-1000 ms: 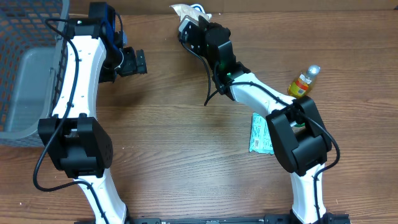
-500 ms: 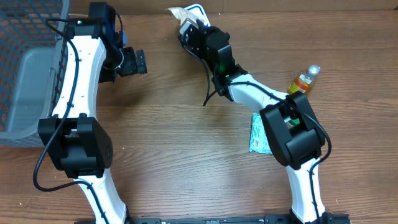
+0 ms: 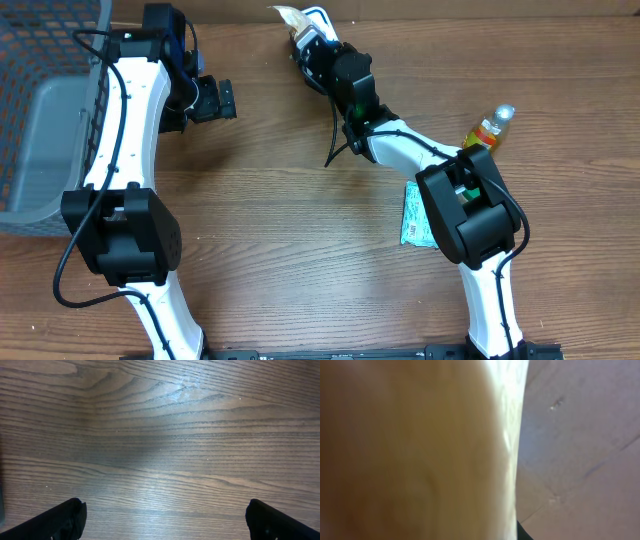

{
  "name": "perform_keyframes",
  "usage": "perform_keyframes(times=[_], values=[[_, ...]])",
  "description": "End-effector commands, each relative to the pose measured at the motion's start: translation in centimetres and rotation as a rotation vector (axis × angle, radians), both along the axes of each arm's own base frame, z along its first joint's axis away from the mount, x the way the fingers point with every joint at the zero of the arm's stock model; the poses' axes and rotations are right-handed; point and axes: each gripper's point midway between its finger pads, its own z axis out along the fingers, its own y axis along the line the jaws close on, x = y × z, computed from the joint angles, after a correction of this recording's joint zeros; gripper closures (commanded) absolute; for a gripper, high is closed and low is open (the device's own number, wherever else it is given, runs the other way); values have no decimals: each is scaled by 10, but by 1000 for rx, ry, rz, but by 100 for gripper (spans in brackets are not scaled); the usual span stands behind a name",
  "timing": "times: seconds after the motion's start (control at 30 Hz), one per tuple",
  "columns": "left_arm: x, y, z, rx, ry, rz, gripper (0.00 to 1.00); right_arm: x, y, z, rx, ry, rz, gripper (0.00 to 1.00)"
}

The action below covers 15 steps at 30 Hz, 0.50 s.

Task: Scan the item barcode
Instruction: 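Hold the PanTree bag in front of the white scanner, then move the PanTree bag down and lower it onto the table center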

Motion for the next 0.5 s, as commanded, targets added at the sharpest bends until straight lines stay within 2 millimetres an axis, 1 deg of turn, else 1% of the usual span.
perform_keyframes(times=[0.0, 0.07, 0.1, 0.17, 0.2, 0.23, 0.3, 0.37, 0.47], values=[[1, 0, 8, 5, -22, -8, 0, -3, -18, 93, 202, -78, -49, 96], [1, 0, 8, 5, -22, -8, 0, -9, -28, 110, 277, -27, -67, 96], [1, 0, 8, 5, -22, -8, 0, -13, -32, 114, 309, 13, -76, 96], [1, 0, 8, 5, -22, -8, 0, -24, -38, 113, 382, 137, -76, 96], [1, 0, 8, 5, -22, -8, 0, -32, -39, 109, 419, 221, -62, 96], [1, 0, 8, 5, -22, -8, 0, -49, -38, 98, 474, 382, -22, 96], [1, 0, 8, 5, -22, -8, 0, -72, -36, 78, 532, 585, 25, 96], [1, 0, 8, 5, -22, -8, 0, -99, -32, 55, 585, 810, 83, 96], [1, 0, 8, 5, -22, -8, 0, -144, -31, 27, 630, 1116, 161, 96]])
